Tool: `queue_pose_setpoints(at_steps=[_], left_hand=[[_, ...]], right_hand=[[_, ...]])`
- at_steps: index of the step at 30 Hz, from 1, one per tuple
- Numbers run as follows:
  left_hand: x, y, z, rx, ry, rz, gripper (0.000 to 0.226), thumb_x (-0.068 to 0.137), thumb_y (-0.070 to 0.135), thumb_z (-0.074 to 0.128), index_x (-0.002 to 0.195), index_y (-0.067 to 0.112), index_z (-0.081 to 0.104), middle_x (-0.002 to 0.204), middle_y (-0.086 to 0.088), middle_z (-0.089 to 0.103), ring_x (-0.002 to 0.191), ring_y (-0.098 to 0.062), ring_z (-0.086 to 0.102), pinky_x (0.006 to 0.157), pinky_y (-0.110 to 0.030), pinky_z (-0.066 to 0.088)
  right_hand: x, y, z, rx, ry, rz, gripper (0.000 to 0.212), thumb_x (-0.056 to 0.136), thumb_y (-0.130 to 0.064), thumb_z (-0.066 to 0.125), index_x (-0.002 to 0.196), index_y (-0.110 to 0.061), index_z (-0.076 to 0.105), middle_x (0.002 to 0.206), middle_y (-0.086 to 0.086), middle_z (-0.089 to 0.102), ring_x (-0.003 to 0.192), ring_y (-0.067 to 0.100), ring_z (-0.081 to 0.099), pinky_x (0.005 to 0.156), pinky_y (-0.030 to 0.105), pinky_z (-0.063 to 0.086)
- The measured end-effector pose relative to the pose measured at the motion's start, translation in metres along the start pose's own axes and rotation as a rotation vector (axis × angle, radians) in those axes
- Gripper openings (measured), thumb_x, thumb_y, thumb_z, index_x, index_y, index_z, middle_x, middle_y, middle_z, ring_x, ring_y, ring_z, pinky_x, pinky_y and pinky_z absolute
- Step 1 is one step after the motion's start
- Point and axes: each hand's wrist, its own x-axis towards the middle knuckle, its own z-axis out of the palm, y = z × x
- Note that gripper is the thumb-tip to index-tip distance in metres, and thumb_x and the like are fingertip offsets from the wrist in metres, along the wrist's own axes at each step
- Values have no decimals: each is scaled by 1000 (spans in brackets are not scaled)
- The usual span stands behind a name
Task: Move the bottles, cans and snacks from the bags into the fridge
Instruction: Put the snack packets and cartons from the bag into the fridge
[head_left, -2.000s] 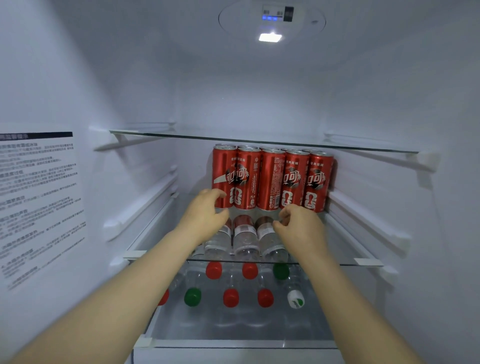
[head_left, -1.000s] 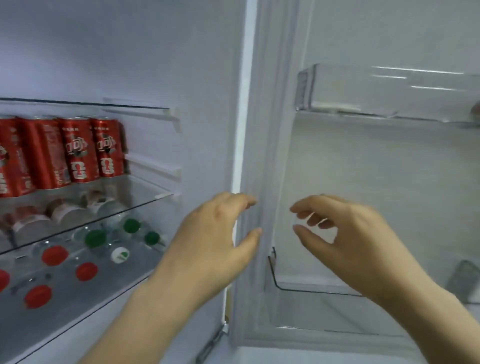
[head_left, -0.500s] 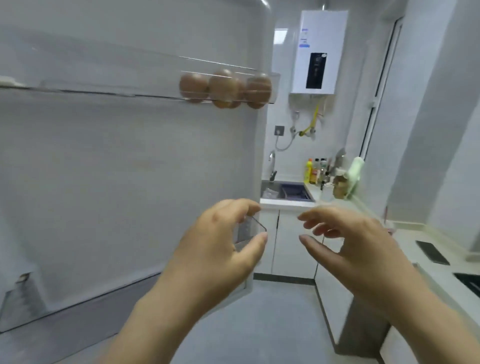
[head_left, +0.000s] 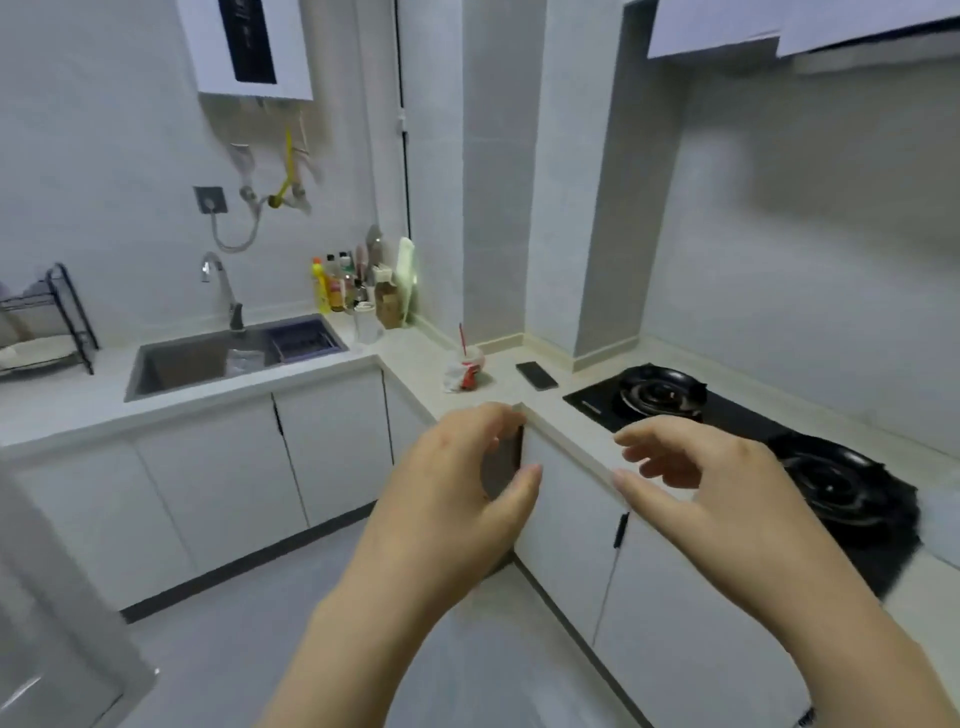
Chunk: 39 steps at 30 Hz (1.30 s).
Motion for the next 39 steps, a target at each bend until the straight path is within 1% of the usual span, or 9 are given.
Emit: queue_pose_setpoints(at_steps=[3, 5, 9, 12, 17, 21, 27, 35, 39], left_hand=[[24, 3, 29, -67, -130, 81, 40, 90, 41, 57, 129, 36, 51, 121, 24, 54, 110, 7, 49, 97, -22, 45], [36, 3, 42, -98, -192, 140, 41, 90, 41, 57, 130, 35, 51, 122, 24, 54, 111, 7, 50, 98, -23, 46], [57, 5, 74, -181, -311, 249, 40, 91, 40, 56, 131, 35, 50, 124, 24, 53, 110, 8, 49, 94, -18, 45], [61, 11, 102, -242, -432, 299, 39, 91, 41, 55, 129, 37, 50, 124, 24, 52, 109, 7, 48, 91, -17, 44], [66, 29, 150, -296, -604, 360, 40, 90, 40, 56, 129, 36, 50, 124, 23, 52, 107, 5, 51, 95, -20, 43], [74, 57, 189, -324, -679, 424, 39, 89, 38, 57, 128, 34, 52, 122, 23, 53, 109, 6, 49, 96, -21, 43], [93, 101, 245, -321, -719, 489, 37, 89, 40, 57, 126, 37, 52, 119, 24, 54, 107, 7, 50, 95, -22, 45], [121, 177, 325, -317, -742, 484, 38, 89, 38, 57, 127, 36, 53, 119, 24, 55, 106, 8, 50, 94, -16, 42], [129, 205, 360, -325, -775, 476, 37, 89, 39, 58, 126, 36, 54, 117, 26, 55, 107, 8, 51, 95, -18, 44]], right_hand=[[-10, 25, -3, -12, 80, 201, 22, 83, -35, 67, 104, -39, 64, 96, -24, 64, 89, -8, 58, 83, 24, 51], [-18, 31, -5, -21, 132, 298, 21, 82, -34, 68, 102, -39, 64, 95, -24, 64, 89, -7, 59, 84, 26, 51], [-37, 41, -9, -72, 230, 473, 19, 82, -33, 68, 100, -39, 64, 93, -23, 65, 87, -6, 59, 81, 26, 51], [-58, 52, -15, -103, 272, 611, 18, 81, -35, 68, 98, -40, 64, 92, -23, 65, 87, -9, 57, 79, 21, 50], [-89, 75, -31, -106, 359, 787, 19, 79, -31, 71, 96, -37, 66, 90, -18, 67, 84, -7, 60, 83, 27, 53], [-99, 103, -47, -116, 418, 862, 20, 79, -28, 72, 97, -35, 67, 91, -16, 68, 83, -6, 61, 84, 26, 52], [-98, 162, -75, -81, 455, 917, 18, 81, -29, 71, 98, -32, 67, 92, -15, 69, 85, -3, 63, 85, 27, 53], [-91, 257, -140, -38, 468, 961, 21, 80, -24, 69, 100, -29, 69, 94, -11, 68, 85, -1, 64, 86, 24, 53], [-94, 297, -164, -22, 474, 987, 21, 82, -24, 70, 102, -30, 68, 96, -13, 67, 84, -4, 63, 80, 18, 52]])
